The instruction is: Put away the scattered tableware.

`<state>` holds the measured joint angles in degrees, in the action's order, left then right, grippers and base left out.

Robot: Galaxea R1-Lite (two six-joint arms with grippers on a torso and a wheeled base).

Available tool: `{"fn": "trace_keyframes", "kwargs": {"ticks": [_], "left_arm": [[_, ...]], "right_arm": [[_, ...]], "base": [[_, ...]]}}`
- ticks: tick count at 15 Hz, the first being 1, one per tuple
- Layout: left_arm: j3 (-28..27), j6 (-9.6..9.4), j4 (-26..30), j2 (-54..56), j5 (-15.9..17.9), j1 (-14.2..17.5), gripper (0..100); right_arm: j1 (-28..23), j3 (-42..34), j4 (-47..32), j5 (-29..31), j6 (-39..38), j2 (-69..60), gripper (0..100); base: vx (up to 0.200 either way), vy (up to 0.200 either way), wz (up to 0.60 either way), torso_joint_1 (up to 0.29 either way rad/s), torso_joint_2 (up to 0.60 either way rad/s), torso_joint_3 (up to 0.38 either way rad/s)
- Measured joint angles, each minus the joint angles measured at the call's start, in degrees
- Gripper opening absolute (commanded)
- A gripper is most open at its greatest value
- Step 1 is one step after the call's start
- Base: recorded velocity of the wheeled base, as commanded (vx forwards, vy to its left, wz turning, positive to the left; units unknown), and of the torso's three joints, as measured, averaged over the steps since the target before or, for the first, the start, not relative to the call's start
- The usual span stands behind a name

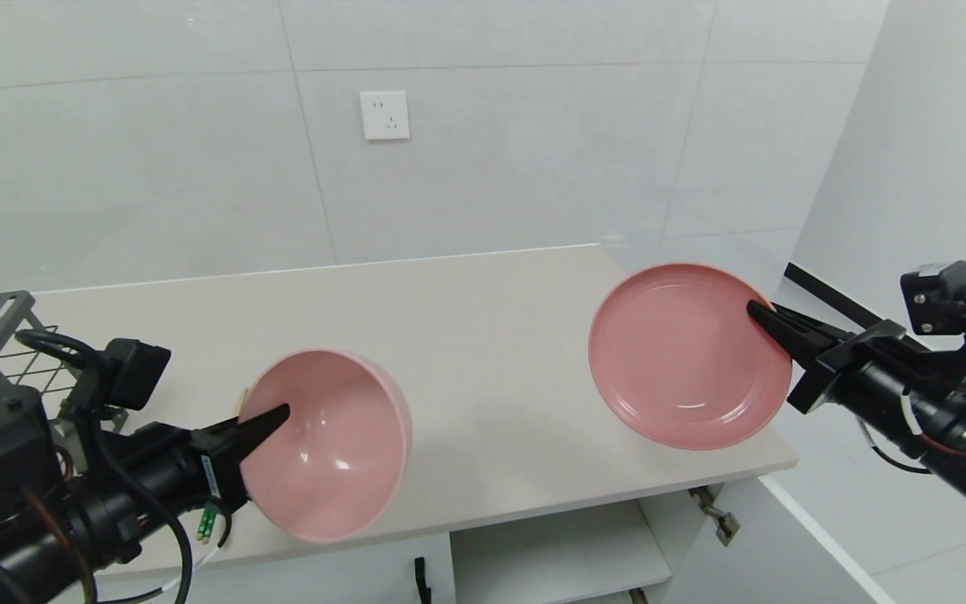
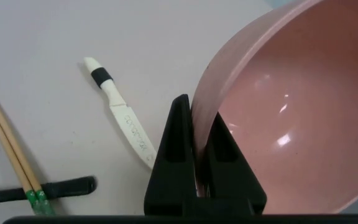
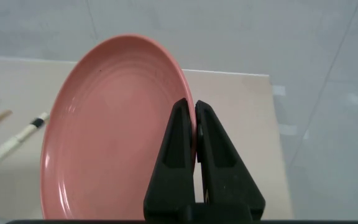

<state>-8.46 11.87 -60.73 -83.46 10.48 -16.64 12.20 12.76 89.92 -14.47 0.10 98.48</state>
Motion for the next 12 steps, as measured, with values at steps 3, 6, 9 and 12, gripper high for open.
{"fn": "trace_keyframes", "kwargs": {"ticks": [3, 6, 9, 12], "left_arm": [[0.3, -0.38, 0.0, -0.4, -3.4, -1.7, 0], [0.8, -3.15, -0.7, 0.1, -5.4, -3.2, 0], [1.4, -3.21, -2.7, 1.2, -5.4, -3.4, 0], [1.8, -3.21, -3.1, 2.6, -5.3, -3.2, 0]], "right_arm": [[0.0, 0.0, 0.0, 0.0, 0.3, 0.4, 0], [0.4, -0.1, 0.0, 0.0, 0.3, 0.4, 0], [0.5, -0.2, 0.1, 0.0, 0.3, 0.3, 0], [0.7, -0.5, 0.0, 0.0, 0.4, 0.3, 0]], "base": [[-0.200, 0.000, 0.00, 0.017, 0.01, -0.002], [-0.067, 0.000, 0.00, -0.002, 0.00, 0.004], [0.000, 0.000, 0.00, 0.000, 0.00, 0.000], [0.000, 0.000, 0.00, 0.000, 0.00, 0.000]]}}
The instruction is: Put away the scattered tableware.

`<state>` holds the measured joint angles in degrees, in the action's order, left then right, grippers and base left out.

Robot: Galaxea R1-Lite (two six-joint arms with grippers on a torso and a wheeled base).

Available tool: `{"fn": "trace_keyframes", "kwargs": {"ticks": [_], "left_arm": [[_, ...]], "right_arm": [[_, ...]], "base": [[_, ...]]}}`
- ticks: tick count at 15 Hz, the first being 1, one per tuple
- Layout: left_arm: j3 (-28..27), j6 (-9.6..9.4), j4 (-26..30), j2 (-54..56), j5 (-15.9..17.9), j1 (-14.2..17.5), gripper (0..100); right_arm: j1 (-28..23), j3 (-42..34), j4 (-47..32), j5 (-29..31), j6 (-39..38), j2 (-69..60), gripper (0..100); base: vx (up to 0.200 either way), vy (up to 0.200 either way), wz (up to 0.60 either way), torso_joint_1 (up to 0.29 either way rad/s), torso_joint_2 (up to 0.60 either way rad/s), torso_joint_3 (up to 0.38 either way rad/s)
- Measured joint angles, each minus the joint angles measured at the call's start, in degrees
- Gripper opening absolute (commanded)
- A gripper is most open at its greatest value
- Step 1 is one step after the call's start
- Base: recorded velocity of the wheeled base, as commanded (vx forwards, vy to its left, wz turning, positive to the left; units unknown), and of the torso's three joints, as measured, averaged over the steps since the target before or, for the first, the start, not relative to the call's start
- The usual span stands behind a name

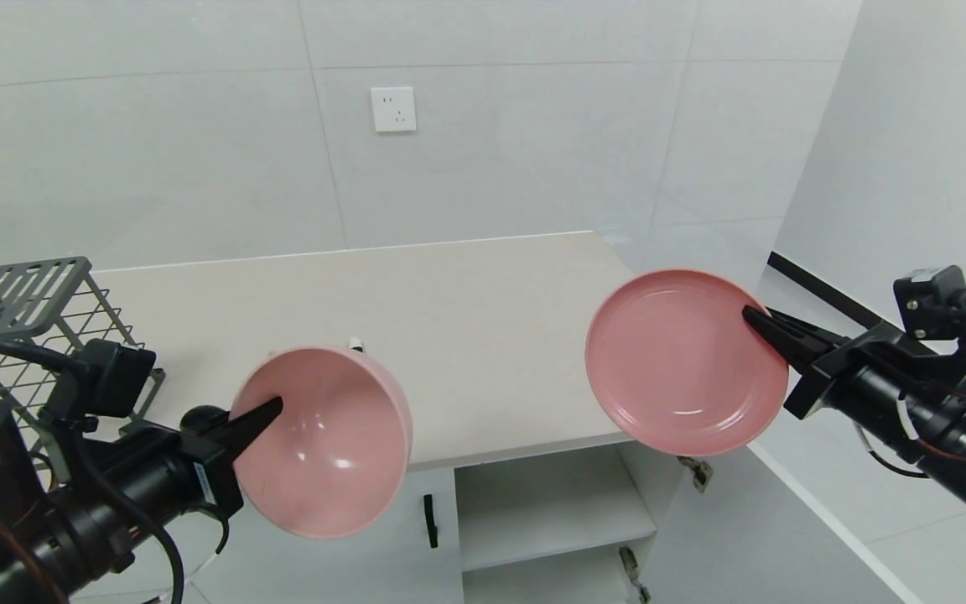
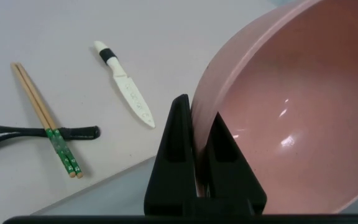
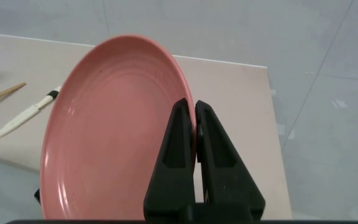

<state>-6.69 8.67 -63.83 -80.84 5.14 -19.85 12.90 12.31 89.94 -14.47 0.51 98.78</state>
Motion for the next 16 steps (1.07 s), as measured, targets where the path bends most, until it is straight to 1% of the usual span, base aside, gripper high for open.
{"fn": "trace_keyframes", "kwargs": {"ticks": [3, 6, 9, 12, 16], "left_arm": [[0.1, -0.07, 0.0, 0.9, 0.0, 0.1, 0], [0.8, -0.22, -0.1, 1.3, 0.0, -0.2, 0], [1.3, -0.22, 0.1, 1.8, 0.0, -0.4, 0], [1.4, -0.18, 0.1, 1.6, 0.0, -1.6, 0], [1.4, -0.18, 0.2, 0.5, 0.0, -2.0, 0]], "right_arm": [[1.1, -0.7, 0.0, 0.0, 0.0, 0.1, 0], [3.1, -3.9, 0.0, 0.0, 0.0, 0.1, 0], [2.3, -7.3, 0.0, 0.1, 0.0, -0.6, 0], [2.1, -8.4, 0.0, 0.1, 0.1, -1.5, 0], [2.3, -8.6, -0.1, 0.1, 0.0, -0.7, 0]], "base": [[0.000, 0.000, 0.00, 0.000, 0.00, 0.000], [0.000, 0.000, 0.00, 0.000, 0.00, 0.000], [0.000, 0.000, 0.00, 0.000, 0.00, 0.000], [0.000, 0.000, 0.00, 0.000, 0.00, 0.000], [0.000, 0.000, 0.00, -0.161, 0.34, 0.166]]}}
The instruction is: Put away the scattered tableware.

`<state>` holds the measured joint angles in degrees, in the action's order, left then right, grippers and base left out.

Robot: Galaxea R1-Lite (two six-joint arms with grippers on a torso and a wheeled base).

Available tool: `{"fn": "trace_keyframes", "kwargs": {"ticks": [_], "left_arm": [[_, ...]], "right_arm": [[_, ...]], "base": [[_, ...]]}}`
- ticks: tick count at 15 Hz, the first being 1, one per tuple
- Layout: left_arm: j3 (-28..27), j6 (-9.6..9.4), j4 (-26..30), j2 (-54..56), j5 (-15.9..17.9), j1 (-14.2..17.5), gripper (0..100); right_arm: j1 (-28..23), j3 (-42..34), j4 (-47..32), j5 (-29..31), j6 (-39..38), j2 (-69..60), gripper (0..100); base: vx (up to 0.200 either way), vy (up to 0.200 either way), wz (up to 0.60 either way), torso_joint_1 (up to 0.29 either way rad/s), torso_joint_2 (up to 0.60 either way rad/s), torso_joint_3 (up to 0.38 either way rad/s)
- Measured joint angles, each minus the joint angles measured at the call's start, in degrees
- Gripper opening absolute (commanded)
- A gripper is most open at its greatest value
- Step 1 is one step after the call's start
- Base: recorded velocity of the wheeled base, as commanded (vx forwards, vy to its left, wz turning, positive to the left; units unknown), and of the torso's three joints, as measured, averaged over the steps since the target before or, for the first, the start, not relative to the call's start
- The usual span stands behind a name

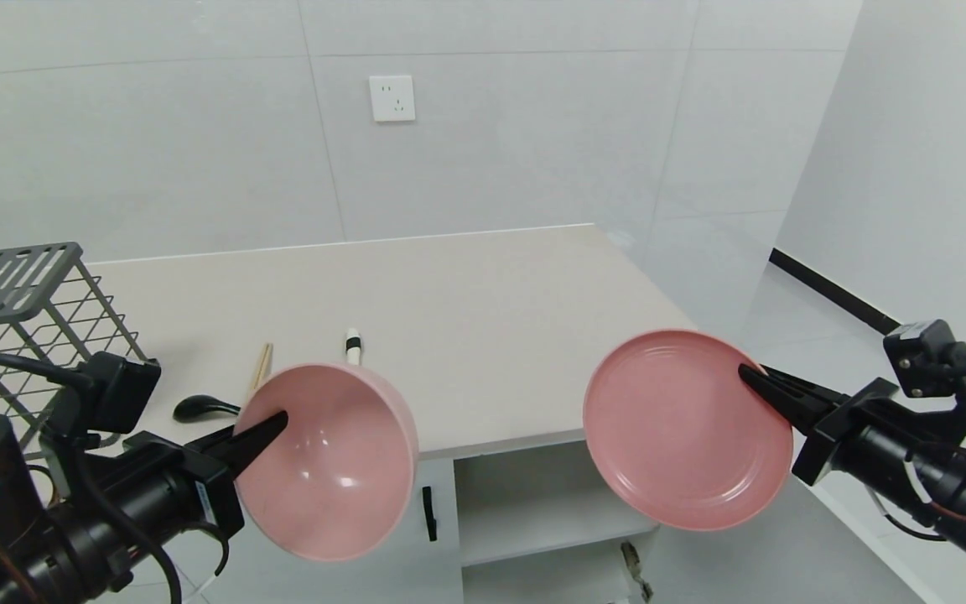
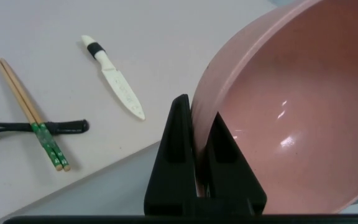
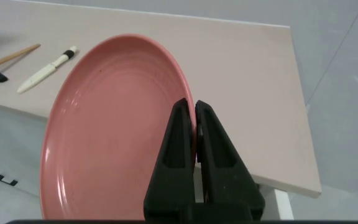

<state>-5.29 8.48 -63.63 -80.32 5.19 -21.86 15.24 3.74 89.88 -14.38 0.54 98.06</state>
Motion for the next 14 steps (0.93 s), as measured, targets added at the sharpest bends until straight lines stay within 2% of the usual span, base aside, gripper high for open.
{"fn": "trace_keyframes", "kwargs": {"ticks": [3, 12, 14], "left_arm": [[0.3, -0.01, -0.3, -0.8, 0.0, 0.0, 0], [0.8, -0.04, -1.0, -0.7, 0.1, -0.2, 0], [1.0, -0.04, -2.0, -0.6, 0.0, -0.1, 0]], "right_arm": [[0.5, 0.0, 0.1, 0.0, 0.0, 0.9, 0], [2.3, -1.0, 0.1, 0.0, 0.0, 1.4, 0], [2.5, -1.5, 0.0, 0.0, 0.0, 1.4, 0]], "base": [[0.000, 0.000, 0.00, -0.092, 0.20, 0.105], [0.000, 0.000, 0.00, -0.240, 0.49, 0.252], [0.000, 0.000, 0.00, -0.117, 0.26, 0.132]]}}
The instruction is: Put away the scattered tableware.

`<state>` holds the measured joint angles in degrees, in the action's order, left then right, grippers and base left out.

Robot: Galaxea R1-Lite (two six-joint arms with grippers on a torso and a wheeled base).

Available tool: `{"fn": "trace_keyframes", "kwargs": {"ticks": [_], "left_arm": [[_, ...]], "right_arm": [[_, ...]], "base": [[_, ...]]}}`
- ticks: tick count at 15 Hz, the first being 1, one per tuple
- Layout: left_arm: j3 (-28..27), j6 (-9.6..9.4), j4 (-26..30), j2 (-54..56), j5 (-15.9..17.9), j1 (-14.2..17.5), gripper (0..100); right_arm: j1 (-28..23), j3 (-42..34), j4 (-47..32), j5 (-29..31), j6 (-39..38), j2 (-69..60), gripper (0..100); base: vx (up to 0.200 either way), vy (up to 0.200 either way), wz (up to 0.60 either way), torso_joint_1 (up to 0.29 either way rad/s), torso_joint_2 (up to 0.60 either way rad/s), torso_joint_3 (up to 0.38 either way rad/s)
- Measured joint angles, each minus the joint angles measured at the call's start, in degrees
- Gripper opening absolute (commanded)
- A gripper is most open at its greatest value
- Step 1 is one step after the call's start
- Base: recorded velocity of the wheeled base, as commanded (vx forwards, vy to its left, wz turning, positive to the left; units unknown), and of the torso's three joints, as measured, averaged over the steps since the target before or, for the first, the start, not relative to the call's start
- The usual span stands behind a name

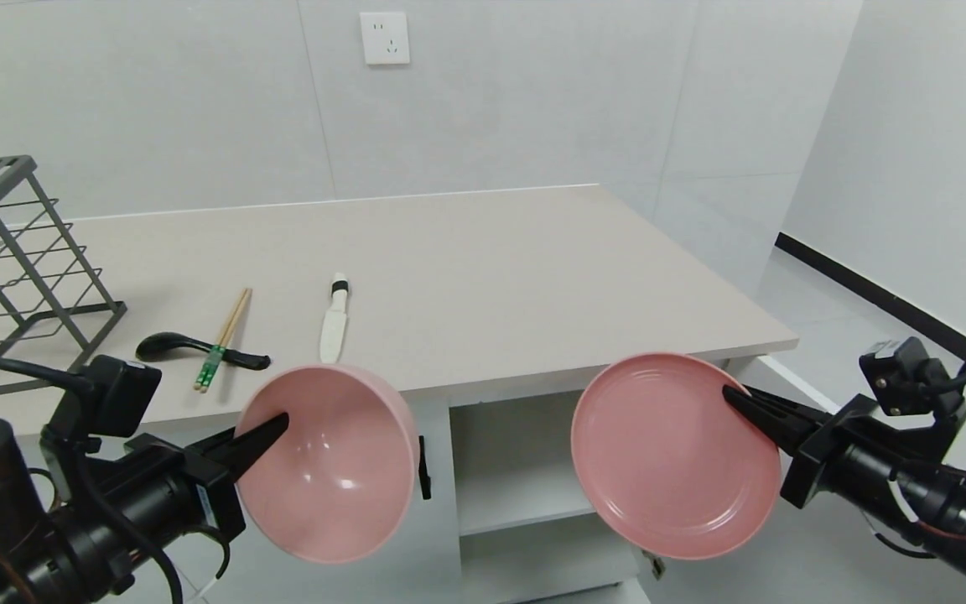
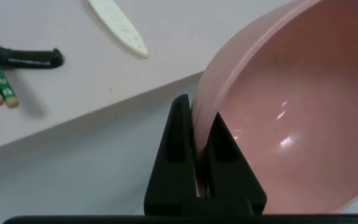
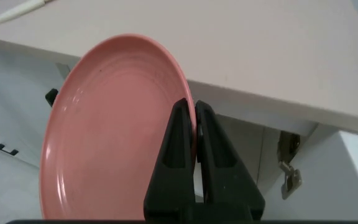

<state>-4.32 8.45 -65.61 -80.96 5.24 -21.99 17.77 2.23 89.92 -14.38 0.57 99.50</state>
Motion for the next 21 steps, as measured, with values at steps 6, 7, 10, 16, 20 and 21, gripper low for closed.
{"fn": "trace_keyframes", "kwargs": {"ticks": [6, 7, 10, 16, 20, 21], "left_arm": [[0.1, -0.09, -0.3, 0.4, 0.0, -0.7, 0], [0.1, -0.09, -0.3, 0.7, 0.0, -0.9, 0], [0.6, -0.11, -0.3, 1.4, 0.0, -2.0, 0], [0.9, -0.13, -0.5, 2.0, 0.0, -2.6, 0], [0.9, -0.13, -0.3, 2.1, 0.0, -2.5, 0], [0.9, -0.11, -0.3, 2.1, 0.0, -2.5, 0]], "right_arm": [[1.5, -1.7, 0.0, 0.0, 0.0, 0.0, 0], [2.1, -1.9, 0.0, 0.1, 0.0, 0.0, 0], [2.8, -2.0, 0.0, 0.1, 0.0, 0.1, 0], [2.9, -2.0, 0.1, 0.1, -0.1, 0.3, 0], [2.9, -2.1, 0.0, 0.1, 0.0, 0.4, 0], [2.9, -2.1, 0.0, 0.1, 0.0, 0.4, 0]], "base": [[0.000, 0.000, 0.00, -0.154, 0.32, 0.163], [0.000, 0.000, 0.00, -0.222, 0.46, 0.242], [0.000, 0.000, 0.00, -0.212, 0.46, 0.243], [0.000, 0.000, 0.00, -0.207, 0.45, 0.237], [0.000, 0.000, 0.00, -0.068, 0.16, 0.081], [0.000, 0.000, 0.00, 0.000, 0.00, 0.000]]}}
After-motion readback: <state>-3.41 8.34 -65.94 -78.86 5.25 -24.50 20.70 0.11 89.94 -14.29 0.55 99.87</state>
